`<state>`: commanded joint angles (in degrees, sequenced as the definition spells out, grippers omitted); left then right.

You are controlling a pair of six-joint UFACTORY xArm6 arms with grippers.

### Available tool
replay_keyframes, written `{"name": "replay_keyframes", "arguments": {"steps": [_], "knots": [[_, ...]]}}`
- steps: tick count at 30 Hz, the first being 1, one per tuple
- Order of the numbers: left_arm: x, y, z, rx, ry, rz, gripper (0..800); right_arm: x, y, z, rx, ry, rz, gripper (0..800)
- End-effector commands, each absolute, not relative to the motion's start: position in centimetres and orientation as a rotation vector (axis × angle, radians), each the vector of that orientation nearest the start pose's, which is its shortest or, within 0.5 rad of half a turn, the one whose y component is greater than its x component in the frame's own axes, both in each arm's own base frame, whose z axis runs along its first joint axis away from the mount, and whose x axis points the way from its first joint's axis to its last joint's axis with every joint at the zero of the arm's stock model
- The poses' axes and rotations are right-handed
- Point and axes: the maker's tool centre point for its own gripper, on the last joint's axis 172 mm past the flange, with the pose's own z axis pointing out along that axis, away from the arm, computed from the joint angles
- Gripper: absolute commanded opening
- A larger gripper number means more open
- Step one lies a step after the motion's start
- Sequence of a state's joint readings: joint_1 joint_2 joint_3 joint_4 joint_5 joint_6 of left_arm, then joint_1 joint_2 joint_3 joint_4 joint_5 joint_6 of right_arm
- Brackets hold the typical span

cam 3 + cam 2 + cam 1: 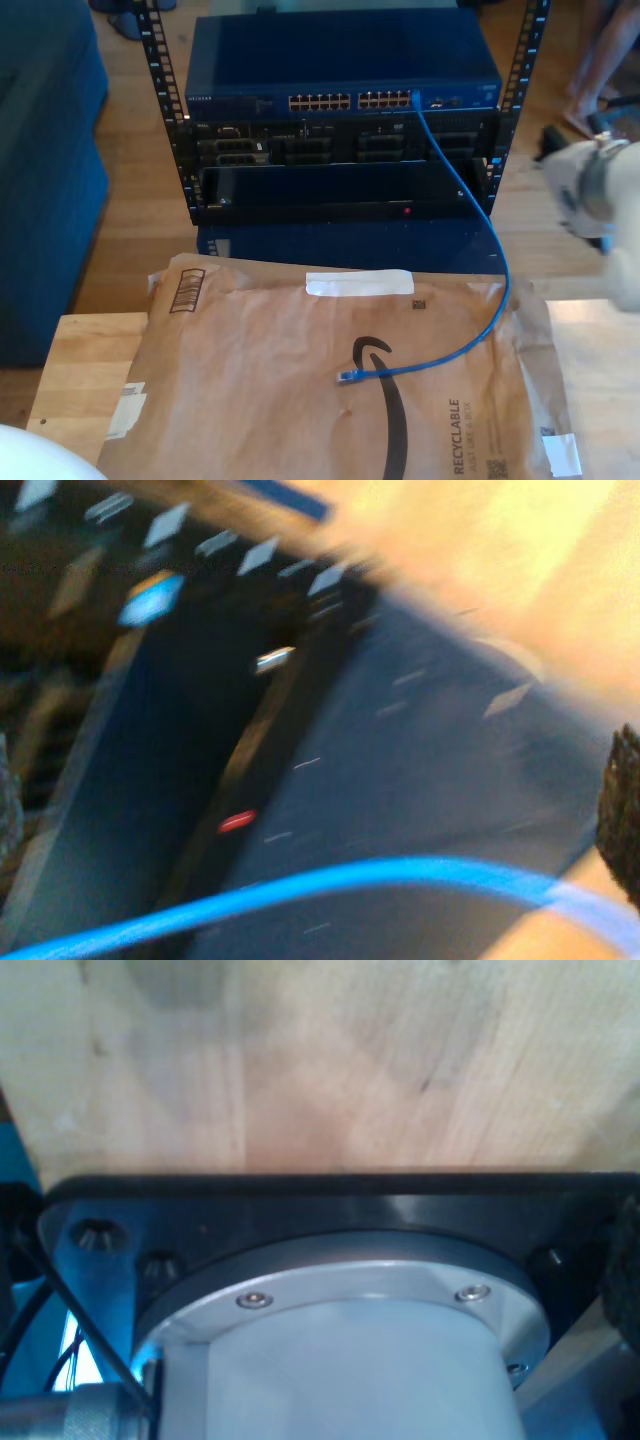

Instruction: Grab the cable and plug it in

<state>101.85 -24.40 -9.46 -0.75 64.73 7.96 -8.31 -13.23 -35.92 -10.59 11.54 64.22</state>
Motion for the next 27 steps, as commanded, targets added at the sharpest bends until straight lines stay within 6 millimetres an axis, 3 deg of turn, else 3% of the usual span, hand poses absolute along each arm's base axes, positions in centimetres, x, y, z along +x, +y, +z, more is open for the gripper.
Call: {"name": "replay_keyframes", "arguments": {"steps": [3, 7, 9, 13, 16, 20, 23, 27], "knots": [[-2.1, 11.2, 3.7, 1.811, 1.955, -0.412, 800, 46.8, -13.9, 21.5, -2.591, 1.536, -0.843, 794], [-2.1, 11.2, 3.7, 1.811, 1.955, -0.412, 800, 40.9, -18.4, 21.5, -2.854, 1.487, -0.703, 794], [-2.1, 11.1, 3.7, 1.810, 1.954, -0.413, 800, 35.8, -22.4, 21.7, -2.898, 1.599, -0.580, 794], [-2.1, 11.2, 3.7, 1.811, 1.955, -0.412, 800, 25.1, -26.0, 21.6, -2.945, 1.779, -0.223, 794], [-2.1, 11.2, 3.7, 1.811, 1.955, -0.412, 800, 15.8, -27.2, 20.7, -2.955, 1.804, 0.042, 796], [-2.1, 11.2, 3.7, 1.811, 1.955, -0.412, 800, 6.6, -28.1, 19.1, -2.837, 1.942, 0.169, 796], [-2.1, 11.2, 3.7, 1.811, 1.955, -0.412, 800, 3.5, -27.3, 17.8, -2.738, 2.034, 0.236, 796], [-2.1, 11.1, 3.7, 1.810, 1.954, -0.413, 800, 0.7, -23.7, 13.6, -2.615, 2.069, 0.367, 796]]}}
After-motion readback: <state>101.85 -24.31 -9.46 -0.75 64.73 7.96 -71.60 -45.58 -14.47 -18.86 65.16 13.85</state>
